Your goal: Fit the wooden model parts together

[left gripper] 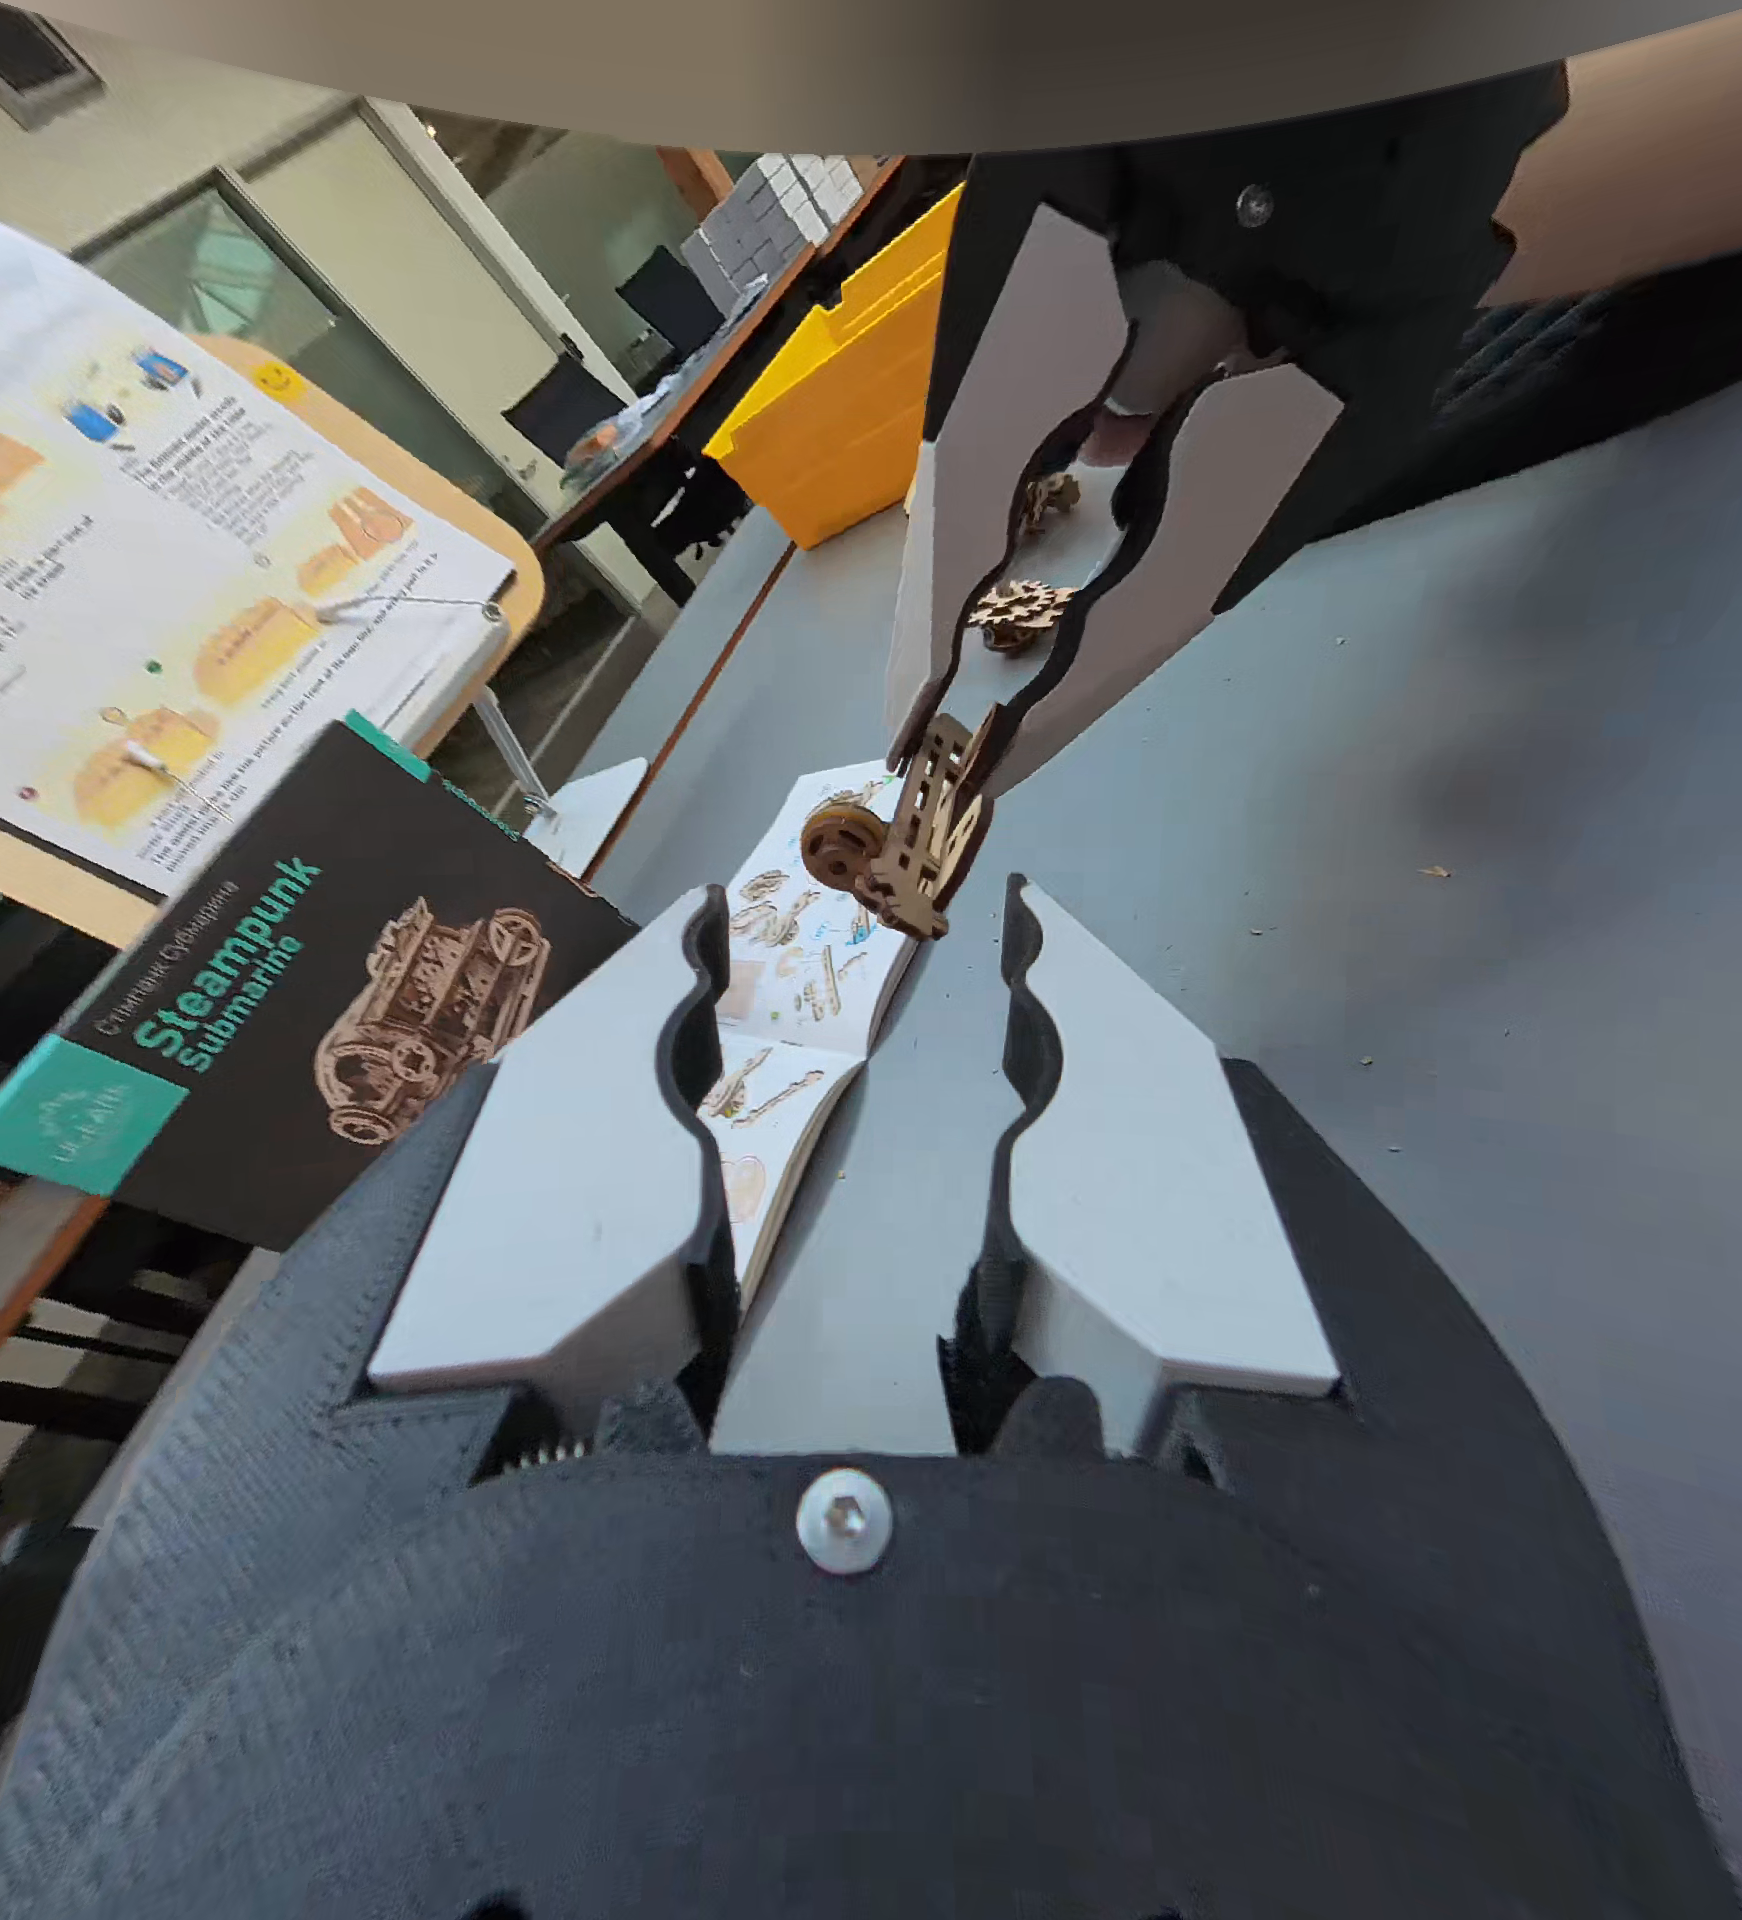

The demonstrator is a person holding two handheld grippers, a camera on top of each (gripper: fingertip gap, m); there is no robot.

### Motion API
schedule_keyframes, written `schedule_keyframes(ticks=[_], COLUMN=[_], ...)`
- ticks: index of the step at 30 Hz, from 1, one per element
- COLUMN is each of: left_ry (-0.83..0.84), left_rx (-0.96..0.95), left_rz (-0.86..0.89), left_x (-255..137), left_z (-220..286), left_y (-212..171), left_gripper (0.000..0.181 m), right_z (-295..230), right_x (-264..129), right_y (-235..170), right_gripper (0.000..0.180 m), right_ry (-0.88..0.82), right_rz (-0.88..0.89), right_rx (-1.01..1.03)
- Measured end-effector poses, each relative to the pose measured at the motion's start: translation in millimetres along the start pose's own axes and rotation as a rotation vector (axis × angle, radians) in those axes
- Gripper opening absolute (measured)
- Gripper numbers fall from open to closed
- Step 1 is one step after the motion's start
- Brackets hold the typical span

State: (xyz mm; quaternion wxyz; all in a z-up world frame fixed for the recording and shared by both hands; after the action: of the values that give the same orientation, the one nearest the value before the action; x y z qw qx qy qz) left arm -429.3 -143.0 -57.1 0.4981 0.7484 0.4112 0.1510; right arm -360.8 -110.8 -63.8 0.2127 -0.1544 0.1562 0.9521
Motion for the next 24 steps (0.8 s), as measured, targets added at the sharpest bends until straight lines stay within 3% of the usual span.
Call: schedule_keyframes(ticks=[7,11,24], left_ry=[0.074,0.08,0.067], left_rx=[0.342,0.403,0.453], left_rz=[-0.098,-0.116,-0.186], left_x=[9.5,11.5,16.7], left_z=[16.3,20.5,24.7], left_y=[-13.3,-16.4,-29.6], left_gripper=[0.041,0.027,0.018], right_z=[-8.1,-13.9,-24.8], right_x=[2.6,5.9,10.5], right_y=[0.1,-2.4,-6.1], right_gripper=[0.014,0.014,0.014], right_ry=[0.058,0.085,0.148], right_rz=[-0.001,-0.023,-0.039], right_rx=[0.0,-0.018,-0.024])
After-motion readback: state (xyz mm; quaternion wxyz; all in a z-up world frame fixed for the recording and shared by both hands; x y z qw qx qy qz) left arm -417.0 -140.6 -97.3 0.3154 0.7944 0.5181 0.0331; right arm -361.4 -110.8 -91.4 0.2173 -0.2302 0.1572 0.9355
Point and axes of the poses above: each gripper's, where its closed fingertips meet, x out along the fingers, y out of its top, z = x × y across the jaws, the point moved 3 cm from there along -x, back along the fingers, and after that the axes turned 11 degrees about -x, right-handed, at the moved point
